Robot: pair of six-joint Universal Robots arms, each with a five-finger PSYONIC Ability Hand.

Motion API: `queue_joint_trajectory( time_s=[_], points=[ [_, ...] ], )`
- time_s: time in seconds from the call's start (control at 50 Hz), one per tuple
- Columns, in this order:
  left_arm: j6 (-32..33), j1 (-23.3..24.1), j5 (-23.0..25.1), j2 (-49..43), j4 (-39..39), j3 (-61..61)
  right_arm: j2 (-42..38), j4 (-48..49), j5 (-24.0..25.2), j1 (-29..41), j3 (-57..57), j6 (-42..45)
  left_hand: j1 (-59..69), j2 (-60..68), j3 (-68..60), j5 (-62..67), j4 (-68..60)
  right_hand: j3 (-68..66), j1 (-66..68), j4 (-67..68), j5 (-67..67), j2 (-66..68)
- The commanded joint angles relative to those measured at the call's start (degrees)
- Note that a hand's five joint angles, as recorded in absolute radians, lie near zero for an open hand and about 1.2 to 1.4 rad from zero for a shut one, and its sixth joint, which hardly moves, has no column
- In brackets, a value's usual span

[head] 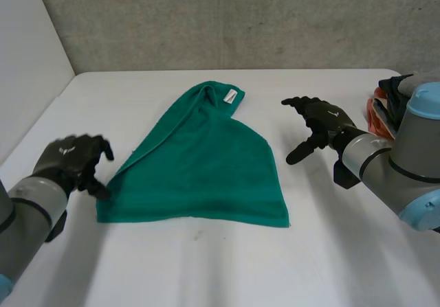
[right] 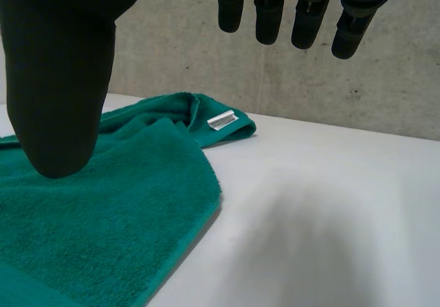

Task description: Fold the laundry.

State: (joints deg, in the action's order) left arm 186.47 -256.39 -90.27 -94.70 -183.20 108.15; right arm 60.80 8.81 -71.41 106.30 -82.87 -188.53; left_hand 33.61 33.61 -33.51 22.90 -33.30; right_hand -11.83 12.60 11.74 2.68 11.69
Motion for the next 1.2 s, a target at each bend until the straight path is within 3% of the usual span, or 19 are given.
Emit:
queue_joint_trajectory(
  time_s=[0.02,0.16,0.36,0.44,0.46,0.52,0.6,0.68,0.82,0.92,1.04,1.06,1.12,1.2],
  points=[
    [-4.7,-3.9,2.8,-1.8,2.4,3.1,-0.4,-0.2,0.7,0.7,0.0,0.3,1.7,1.7,-1.8,2.4,-2.0,-0.2,-0.6,0.3,-0.7,0.3],
    [1.1,-6.3,4.7,-6.4,-4.8,5.2,-0.6,-0.2,0.7,1.0,-0.1,1.0,2.8,2.8,-2.9,3.5,-3.1,0.0,-0.8,0.1,-0.8,0.2],
    [3.2,-6.1,5.5,-12.0,-9.5,4.0,-0.5,-0.2,0.7,1.3,-0.4,2.8,7.4,7.4,-7.5,8.1,-7.7,-0.2,-0.6,0.3,-0.7,0.3],
    [3.5,-5.9,5.6,-12.9,-10.8,3.5,-0.3,-0.2,0.7,1.4,-0.5,3.9,17.6,17.6,-17.7,18.3,-17.9,-0.2,-0.6,0.3,-0.7,0.3],
    [3.6,-5.4,5.6,-13.0,-11.5,3.1,-0.3,-0.2,0.7,1.4,-0.5,4.2,30.0,30.0,-30.1,30.7,-30.3,-0.2,-0.6,0.3,-0.7,0.3],
    [4.3,-4.6,5.3,-13.8,-12.4,2.5,-0.3,-0.2,0.7,1.4,-0.4,4.7,44.2,44.2,-44.3,44.9,-44.5,-0.2,-0.6,0.3,-0.7,0.3],
    [6.5,-4.6,4.1,-14.9,-12.4,1.4,-0.5,-0.2,1.1,1.6,0.9,5.5,46.4,46.4,-46.5,47.1,-46.7,-0.2,-0.6,0.3,-0.7,0.3],
    [8.5,-5.3,3.5,-13.1,-11.9,1.0,-1.3,0.1,2.0,1.7,4.3,7.8,46.4,46.4,-46.5,47.1,-46.7,-0.2,-0.6,0.3,-0.7,0.3],
    [9.0,-5.2,5.6,1.0,-10.3,-1.4,-7.9,-2.7,7.5,3.1,16.6,19.7,46.4,46.4,-46.5,47.1,-46.7,-0.2,-0.6,0.3,-0.7,0.3],
    [9.4,-4.4,8.6,6.7,-3.4,-2.7,-14.7,-10.1,9.6,5.2,27.6,29.9,46.4,46.4,-46.5,47.1,-46.7,-0.2,-0.6,0.3,-0.7,0.3],
    [9.1,-3.4,10.1,8.6,2.1,-1.0,-18.8,-14.0,8.9,7.5,34.2,34.8,46.4,46.4,-46.5,47.1,-46.7,-0.4,-0.4,0.4,-0.5,0.5],
    [9.0,-3.4,10.4,8.6,2.8,0.2,-18.7,-14.5,8.3,7.6,34.1,35.2,43.9,43.9,-44.0,44.6,-44.2,-0.4,-0.4,0.4,-0.5,0.5],
    [8.7,-4.1,10.6,7.3,2.9,2.8,-16.4,-14.7,7.7,6.9,31.2,34.5,0.6,0.6,-0.7,1.3,-0.9,-0.2,-0.6,0.3,-0.7,0.3],
    [9.5,-5.1,12.0,2.1,1.5,4.9,-13.2,-12.7,8.0,5.8,25.5,32.3,-6.1,-6.1,6.0,-5.4,5.8,0.3,-1.1,-0.2,-1.2,-0.2]
  ],
)
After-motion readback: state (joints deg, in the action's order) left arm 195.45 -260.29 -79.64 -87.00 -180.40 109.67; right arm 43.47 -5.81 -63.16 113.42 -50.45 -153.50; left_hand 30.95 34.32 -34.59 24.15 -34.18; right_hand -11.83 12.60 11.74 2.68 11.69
